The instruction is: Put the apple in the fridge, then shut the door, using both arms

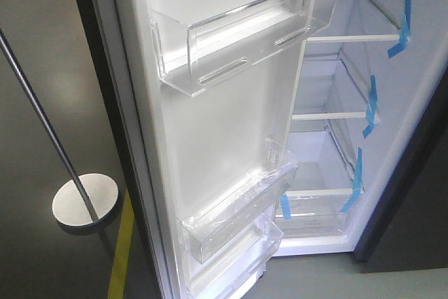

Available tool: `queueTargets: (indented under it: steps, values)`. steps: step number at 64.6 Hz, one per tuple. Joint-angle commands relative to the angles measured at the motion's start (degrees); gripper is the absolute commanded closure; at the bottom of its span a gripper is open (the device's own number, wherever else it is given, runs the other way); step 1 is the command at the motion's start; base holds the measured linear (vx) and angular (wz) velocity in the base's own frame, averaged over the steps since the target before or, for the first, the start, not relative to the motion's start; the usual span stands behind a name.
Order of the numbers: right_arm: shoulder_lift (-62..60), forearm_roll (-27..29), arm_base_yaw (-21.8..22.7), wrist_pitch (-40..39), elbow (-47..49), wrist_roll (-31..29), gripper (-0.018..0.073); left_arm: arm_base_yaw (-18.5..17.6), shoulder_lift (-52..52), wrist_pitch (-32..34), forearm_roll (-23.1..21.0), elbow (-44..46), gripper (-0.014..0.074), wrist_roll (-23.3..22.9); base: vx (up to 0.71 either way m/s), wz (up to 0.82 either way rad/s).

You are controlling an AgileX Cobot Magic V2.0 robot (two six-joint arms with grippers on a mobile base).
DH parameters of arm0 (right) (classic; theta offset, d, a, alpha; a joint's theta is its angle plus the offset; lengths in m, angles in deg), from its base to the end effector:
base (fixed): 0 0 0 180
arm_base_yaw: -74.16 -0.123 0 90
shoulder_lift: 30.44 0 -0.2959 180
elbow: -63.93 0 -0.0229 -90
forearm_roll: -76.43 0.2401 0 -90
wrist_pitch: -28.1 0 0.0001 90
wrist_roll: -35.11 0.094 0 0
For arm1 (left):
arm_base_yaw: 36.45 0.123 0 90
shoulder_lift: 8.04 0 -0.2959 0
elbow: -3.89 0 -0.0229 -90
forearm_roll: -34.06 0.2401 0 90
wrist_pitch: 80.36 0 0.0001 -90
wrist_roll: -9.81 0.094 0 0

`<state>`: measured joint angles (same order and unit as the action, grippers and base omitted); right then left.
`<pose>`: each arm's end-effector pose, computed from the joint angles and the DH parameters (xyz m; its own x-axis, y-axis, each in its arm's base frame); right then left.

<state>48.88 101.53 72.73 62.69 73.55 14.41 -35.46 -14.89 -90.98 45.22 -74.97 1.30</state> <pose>0.2511 0.0289 0.5000 -0.2042 0.0015 -0.9789 -0.2586 0.9644 0.0554 0.0373 0.0040 0.1890 -0.1090 0.0411 -0.9932 -0.0481 0.9978 0.0465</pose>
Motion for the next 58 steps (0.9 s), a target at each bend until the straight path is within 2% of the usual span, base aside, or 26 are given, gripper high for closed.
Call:
queueTargets:
  steps: [1, 5, 11, 16, 20, 29, 42, 58]
  values:
    - [-0.03, 14.28, 0.21, -5.8, 3.51, -12.44, 0.041, -0.39, 0.87, 3.93, -0.5, 0.98, 0.0603, -0.21, 0.0, 0.0]
    - [1.79, 23.97, 0.21, -3.91, 5.67, -20.46, 0.041, -0.39, 0.87, 3.93, -0.5, 0.98, 0.0603, -0.21, 0.0, 0.0]
    - [5.58, 33.95, 0.21, -1.23, 8.71, -30.61, 0.041, -0.39, 0.87, 3.93, -0.5, 0.98, 0.0603, -0.21, 0.0, 0.0]
    - [8.95, 40.09, 0.21, 1.97, 11.63, -35.95, 0.041, -0.39, 0.87, 3.93, -0.5, 0.98, 0.0603, -0.21, 0.0, 0.0]
    - [11.91, 42.9, 0.21, 4.41, 13.74, -37.91, 0.041, -0.39, 0.87, 3.93, -0.5, 0.98, 0.0603, -0.21, 0.0, 0.0]
    - [18.64, 45.85, 0.21, 9.72, 19.43, -38.17, 0.0408, -0.39, 0.87, 3.93, -0.5, 0.98, 0.0603, -0.21, 0.0, 0.0]
    - [25.34, 46.05, 0.21, 15.8, 24.72, -37.76, 0.0408, -0.39, 0.87, 3.93, -0.5, 0.98, 0.0603, -0.21, 0.0, 0.0]
    - [28.64, 45.84, 0.21, 17.41, 25.46, -35.27, 0.0368, -0.39, 0.87, 3.94, -0.45, 0.98, 0.0603, -0.21, 0.0, 0.0]
